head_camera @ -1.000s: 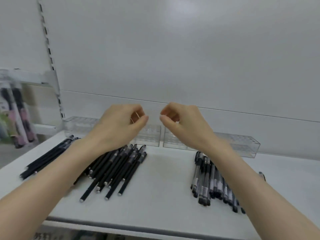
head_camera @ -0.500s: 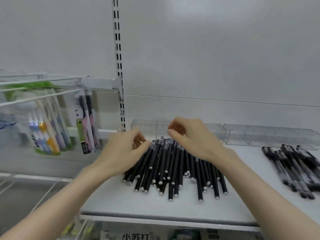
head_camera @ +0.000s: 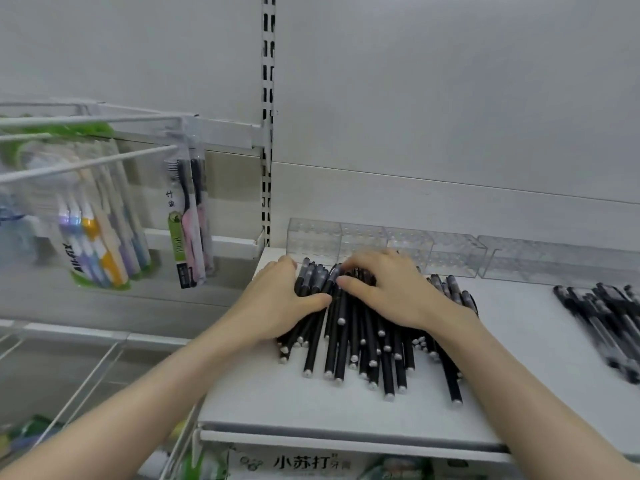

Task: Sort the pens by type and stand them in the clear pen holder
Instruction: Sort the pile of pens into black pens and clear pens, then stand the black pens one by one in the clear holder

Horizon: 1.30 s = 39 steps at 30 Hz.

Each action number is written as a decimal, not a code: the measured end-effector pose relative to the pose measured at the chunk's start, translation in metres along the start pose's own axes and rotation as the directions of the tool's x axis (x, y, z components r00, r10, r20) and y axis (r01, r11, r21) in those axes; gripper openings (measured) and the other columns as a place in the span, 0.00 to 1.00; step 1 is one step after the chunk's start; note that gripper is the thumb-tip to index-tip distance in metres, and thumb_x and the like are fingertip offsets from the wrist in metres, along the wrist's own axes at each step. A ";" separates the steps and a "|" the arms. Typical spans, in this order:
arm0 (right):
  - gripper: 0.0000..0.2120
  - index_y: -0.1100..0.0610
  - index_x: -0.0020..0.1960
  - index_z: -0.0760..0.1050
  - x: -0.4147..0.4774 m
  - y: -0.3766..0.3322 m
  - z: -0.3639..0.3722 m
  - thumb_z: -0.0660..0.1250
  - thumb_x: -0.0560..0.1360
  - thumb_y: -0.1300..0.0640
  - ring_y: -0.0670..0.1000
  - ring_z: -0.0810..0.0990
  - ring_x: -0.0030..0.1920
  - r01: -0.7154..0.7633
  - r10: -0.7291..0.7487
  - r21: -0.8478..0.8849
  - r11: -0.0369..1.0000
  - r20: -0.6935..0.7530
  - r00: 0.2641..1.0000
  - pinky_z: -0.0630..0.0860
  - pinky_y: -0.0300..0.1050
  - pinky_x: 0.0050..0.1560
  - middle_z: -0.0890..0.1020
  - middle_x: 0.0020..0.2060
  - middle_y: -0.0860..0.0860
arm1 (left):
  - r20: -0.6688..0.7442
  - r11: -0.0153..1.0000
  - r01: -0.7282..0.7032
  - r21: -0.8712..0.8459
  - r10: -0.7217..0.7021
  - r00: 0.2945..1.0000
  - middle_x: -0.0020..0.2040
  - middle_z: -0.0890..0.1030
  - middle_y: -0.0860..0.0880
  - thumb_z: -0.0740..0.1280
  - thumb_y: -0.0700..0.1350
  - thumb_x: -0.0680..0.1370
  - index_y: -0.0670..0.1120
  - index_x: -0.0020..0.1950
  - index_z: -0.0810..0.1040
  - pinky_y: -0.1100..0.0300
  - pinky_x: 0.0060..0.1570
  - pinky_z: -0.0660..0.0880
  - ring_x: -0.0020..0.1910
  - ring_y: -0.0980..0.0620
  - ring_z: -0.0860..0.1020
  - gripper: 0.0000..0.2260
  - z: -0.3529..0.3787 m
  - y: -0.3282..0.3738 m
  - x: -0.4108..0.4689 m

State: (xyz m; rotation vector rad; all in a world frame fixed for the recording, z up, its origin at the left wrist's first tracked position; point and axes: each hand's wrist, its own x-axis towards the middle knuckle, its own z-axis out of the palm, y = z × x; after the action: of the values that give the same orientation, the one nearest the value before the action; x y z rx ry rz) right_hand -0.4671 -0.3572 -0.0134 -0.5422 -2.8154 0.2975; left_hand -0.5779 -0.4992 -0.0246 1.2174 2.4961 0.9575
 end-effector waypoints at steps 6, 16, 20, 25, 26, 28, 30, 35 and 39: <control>0.16 0.48 0.61 0.75 0.000 0.003 0.001 0.59 0.78 0.42 0.54 0.68 0.65 0.021 -0.021 -0.038 0.999 0.000 1.000 0.61 0.57 0.68 0.78 0.60 0.47 | 0.044 0.988 0.022 -0.155 -0.015 0.999 0.40 0.82 0.47 0.74 0.50 0.71 0.41 0.48 0.77 0.57 0.45 0.76 0.41 0.49 0.80 0.14 -0.004 -0.006 0.009; 0.19 0.50 0.63 0.74 -0.002 0.000 0.000 0.57 0.78 0.41 0.55 0.68 0.65 0.030 -0.028 -0.088 0.996 0.025 0.999 0.62 0.55 0.67 0.77 0.62 0.49 | 0.025 0.906 0.012 -0.422 -0.002 1.000 0.28 0.77 0.51 0.69 0.41 0.76 0.44 0.38 0.80 0.72 0.26 0.69 0.21 0.60 0.73 0.07 -0.003 -0.012 0.004; 0.18 0.50 0.62 0.75 -0.002 0.001 0.000 0.58 0.78 0.42 0.55 0.69 0.64 0.039 -0.038 -0.065 0.997 0.022 0.999 0.62 0.55 0.67 0.78 0.61 0.49 | 0.023 0.882 0.001 -0.472 0.011 1.000 0.29 0.76 0.47 0.67 0.38 0.77 0.43 0.36 0.78 0.69 0.28 0.71 0.23 0.57 0.73 0.10 -0.002 -0.016 0.004; 0.17 0.53 0.60 0.76 -0.002 -0.001 -0.004 0.60 0.78 0.44 0.53 0.74 0.58 0.055 -0.052 0.057 0.997 -0.051 0.997 0.66 0.53 0.65 0.81 0.55 0.50 | 0.031 0.800 0.009 -0.599 0.012 0.999 0.30 0.76 0.47 0.64 0.38 0.79 0.38 0.41 0.78 0.69 0.27 0.71 0.24 0.58 0.72 0.08 -0.005 -0.018 0.001; 0.18 0.54 0.62 0.75 -0.002 -0.002 -0.006 0.61 0.78 0.45 0.52 0.75 0.58 0.058 -0.051 0.110 0.992 -0.059 0.997 0.67 0.51 0.64 0.80 0.57 0.51 | 0.010 0.779 -0.012 -0.626 0.023 1.000 0.31 0.77 0.47 0.64 0.38 0.79 0.37 0.43 0.79 0.69 0.27 0.71 0.24 0.58 0.72 0.08 -0.005 -0.017 0.001; 0.20 0.57 0.66 0.72 0.000 -0.007 -0.010 0.62 0.79 0.47 0.48 0.76 0.60 0.053 -0.034 0.279 0.959 -0.073 0.997 0.70 0.43 0.62 0.79 0.59 0.50 | -0.056 0.742 -0.092 -0.664 0.073 0.996 0.34 0.78 0.44 0.63 0.39 0.79 0.35 0.47 0.78 0.67 0.27 0.71 0.27 0.55 0.73 0.08 -0.006 -0.014 0.001; 0.21 0.58 0.66 0.70 0.006 -0.014 -0.015 0.63 0.78 0.48 0.47 0.78 0.56 0.045 0.001 0.482 0.875 -0.094 0.996 0.73 0.42 0.59 0.80 0.55 0.49 | -0.103 0.684 -0.164 -0.711 0.129 0.986 0.36 0.77 0.41 0.62 0.40 0.80 0.35 0.51 0.77 0.64 0.27 0.71 0.30 0.49 0.72 0.09 -0.006 -0.007 0.003; 0.10 0.60 0.52 0.76 0.028 -0.027 -0.031 0.68 0.76 0.54 0.43 0.80 0.38 0.130 0.084 0.729 0.673 -0.249 0.965 0.76 0.40 0.47 0.82 0.38 0.47 | -0.253 0.580 -0.294 -0.760 0.153 0.955 0.39 0.80 0.47 0.63 0.41 0.79 0.44 0.55 0.76 0.61 0.29 0.74 0.29 0.52 0.75 0.07 -0.002 0.016 0.013; 0.03 0.57 0.49 0.75 0.045 -0.035 -0.046 0.63 0.78 0.62 0.40 0.79 0.36 0.214 0.073 0.802 0.558 -0.304 0.950 0.78 0.38 0.47 0.80 0.38 0.50 | -0.336 0.580 -0.338 -0.741 0.115 0.935 0.39 0.80 0.46 0.61 0.42 0.80 0.42 0.52 0.75 0.59 0.37 0.80 0.35 0.50 0.81 0.06 -0.006 0.019 0.027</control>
State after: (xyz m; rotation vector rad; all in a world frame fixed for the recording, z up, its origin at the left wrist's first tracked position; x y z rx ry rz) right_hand -0.5061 -0.3649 0.0479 -0.2020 -2.0229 1.3175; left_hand -0.5857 -0.4729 -0.0052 1.1251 1.6370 2.1082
